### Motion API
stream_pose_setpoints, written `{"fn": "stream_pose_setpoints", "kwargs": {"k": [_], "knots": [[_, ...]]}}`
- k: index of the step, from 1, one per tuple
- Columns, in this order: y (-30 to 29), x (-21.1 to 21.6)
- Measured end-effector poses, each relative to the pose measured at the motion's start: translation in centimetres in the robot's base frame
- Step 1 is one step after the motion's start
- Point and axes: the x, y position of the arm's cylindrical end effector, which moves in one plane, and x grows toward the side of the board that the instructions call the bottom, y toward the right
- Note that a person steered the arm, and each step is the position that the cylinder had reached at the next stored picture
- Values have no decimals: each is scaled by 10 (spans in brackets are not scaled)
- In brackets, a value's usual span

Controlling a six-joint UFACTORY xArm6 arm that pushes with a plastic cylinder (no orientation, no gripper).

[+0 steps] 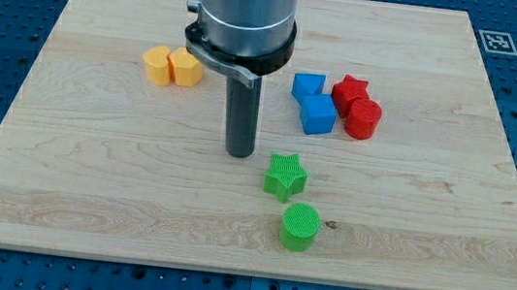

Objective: Place the green star to the top right of green circle

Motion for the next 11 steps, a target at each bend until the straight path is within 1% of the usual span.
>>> {"fn": "stream_pose_setpoints", "kwargs": {"k": [1, 3, 4, 5, 6, 9, 11], "knots": [[4, 30], [51, 31], [48, 31], [46, 8], [72, 2], [115, 16], [120, 21]]}}
